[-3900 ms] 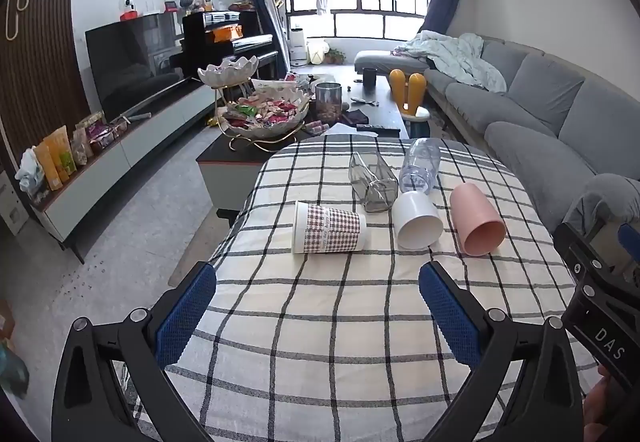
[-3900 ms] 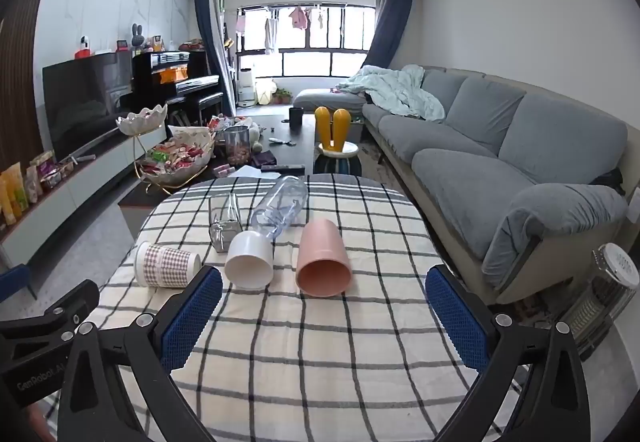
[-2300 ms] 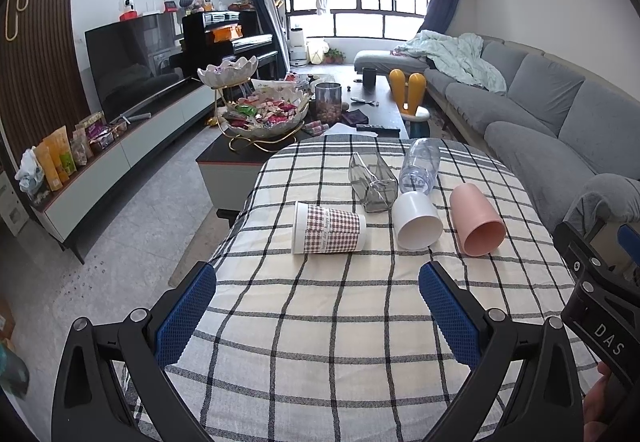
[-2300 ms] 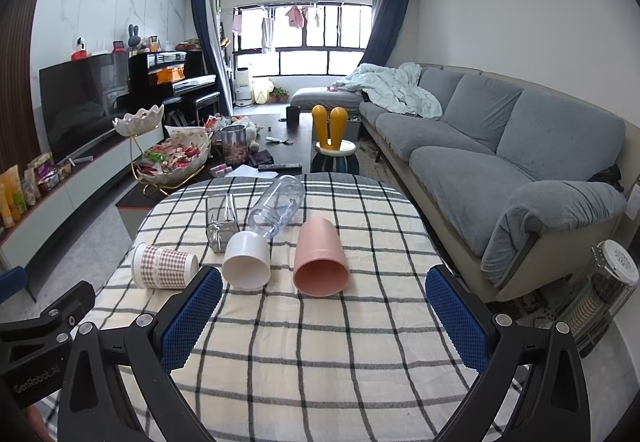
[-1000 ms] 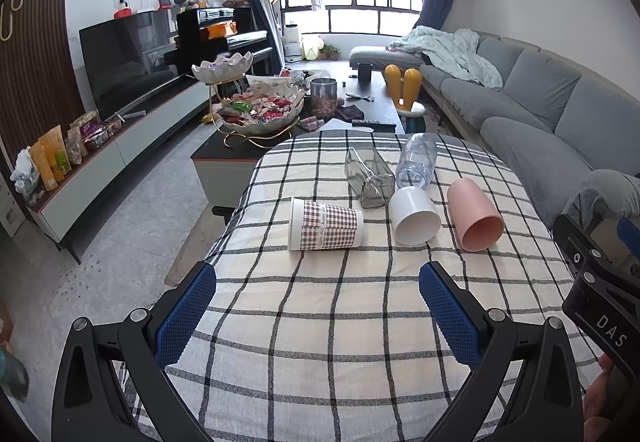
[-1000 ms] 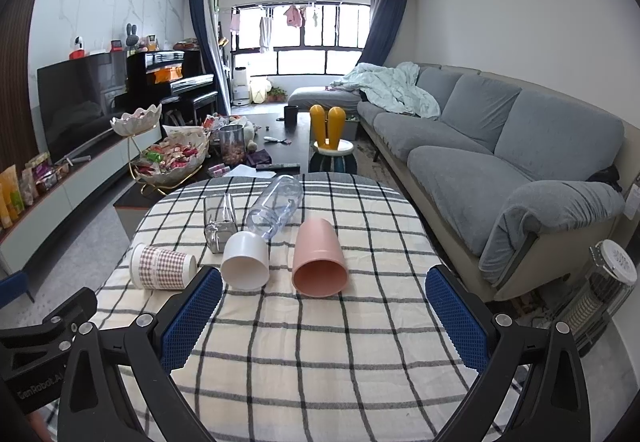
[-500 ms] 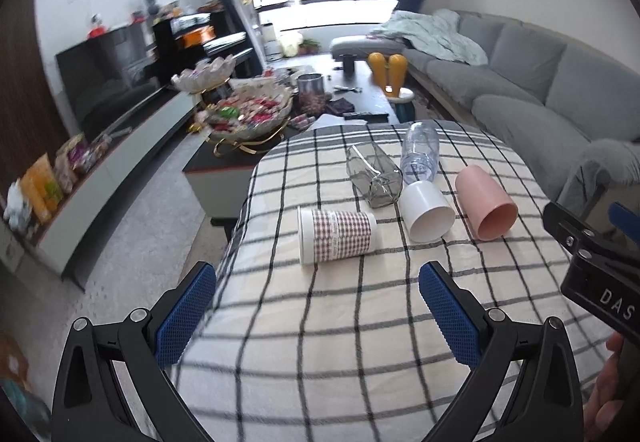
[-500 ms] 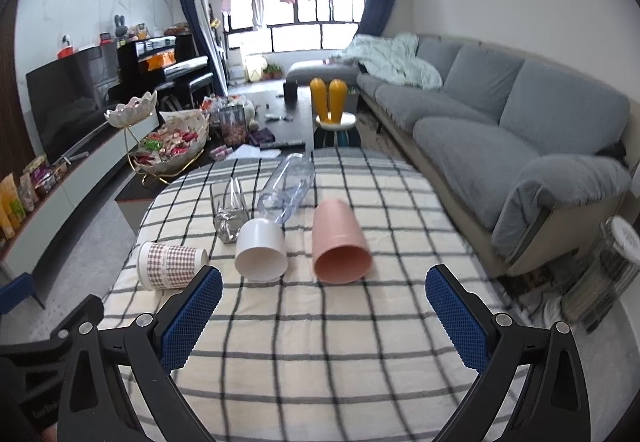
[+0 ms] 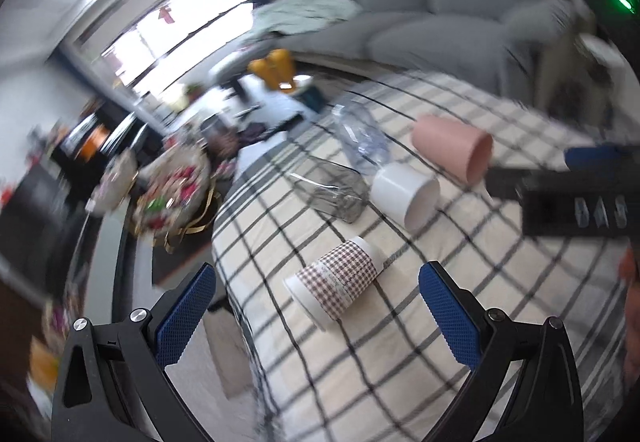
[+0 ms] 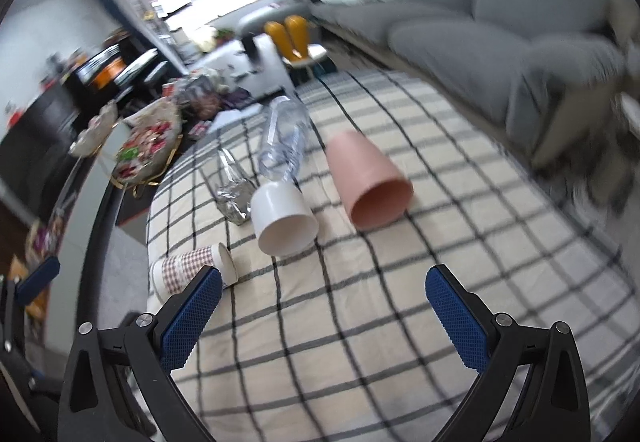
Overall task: Flip cup upside down
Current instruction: 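Reach the left gripper to the houndstooth paper cup and close around it, then lift the paper cup with the left gripper and rotate it upright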
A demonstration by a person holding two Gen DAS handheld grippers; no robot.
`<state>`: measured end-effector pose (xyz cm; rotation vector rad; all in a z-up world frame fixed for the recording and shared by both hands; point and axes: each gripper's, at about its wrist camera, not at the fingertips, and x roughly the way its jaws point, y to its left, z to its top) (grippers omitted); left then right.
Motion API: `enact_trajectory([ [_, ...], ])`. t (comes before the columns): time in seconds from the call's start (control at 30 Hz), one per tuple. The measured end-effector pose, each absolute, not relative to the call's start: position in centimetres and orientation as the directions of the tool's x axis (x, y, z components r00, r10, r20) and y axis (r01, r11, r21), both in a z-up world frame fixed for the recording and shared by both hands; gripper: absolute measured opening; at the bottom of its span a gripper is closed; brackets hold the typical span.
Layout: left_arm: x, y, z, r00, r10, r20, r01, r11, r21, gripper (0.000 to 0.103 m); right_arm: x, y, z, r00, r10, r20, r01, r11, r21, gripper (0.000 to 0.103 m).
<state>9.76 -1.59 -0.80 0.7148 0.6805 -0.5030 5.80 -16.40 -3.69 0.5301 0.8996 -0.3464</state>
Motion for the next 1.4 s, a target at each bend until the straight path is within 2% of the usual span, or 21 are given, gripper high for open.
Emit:
enact_trajectory([
  [0.23,11.0,-4.3,-3.1,0.594,-0.222,-0.773,0.784,0.376,0.494,0.103,7.7,-16.6,-5.8,0.488,-0.053,-0.871,0.610,0.735,0.297,0.102],
  [0.33,12.6,-4.8,-4.0,0.517,-0.226,-0.826,0.838,0.330,0.434,0.102,8.3,-17.1,-6.4,0.469,-0.048,-0.882,0.642,0.704,0.303,0.102],
  [0.4,13.9,-5.2,-4.9,0.462,-0.218,-0.860,0.868,0.309,0.388,0.096,8.6,-17.5,-6.9,0.457,-0.048,-0.888,0.671,0.675,0.308,0.102],
  [0.5,15.4,-5.7,-6.2,0.395,-0.206,-0.895,0.899,0.290,0.329,0.088,9.2,-17.8,-7.6,0.439,-0.043,-0.897,0.702,0.640,0.313,0.102],
  [0.67,17.8,-6.0,-8.6,0.300,-0.170,-0.939,0.932,0.261,0.251,0.087,10.5,-17.9,-9.3,0.402,-0.016,-0.915,0.734,0.604,0.312,0.102],
  [0.8,19.2,-5.8,-10.1,0.229,-0.142,-0.963,0.944,0.273,0.184,0.074,11.3,-18.0,-10.4,0.374,0.001,-0.927,0.748,0.591,0.303,0.102],
  [1.07,19.5,-5.8,-11.7,0.206,-0.129,-0.970,0.948,0.273,0.165,0.061,11.7,-17.9,-11.1,0.367,0.005,-0.930,0.745,0.597,0.297,0.102],
  [1.4,20.1,-6.4,-12.1,0.185,-0.116,-0.976,0.948,0.283,0.147,0.059,11.2,-18.1,-10.5,0.385,0.005,-0.923,0.738,0.599,0.311,0.102],
])
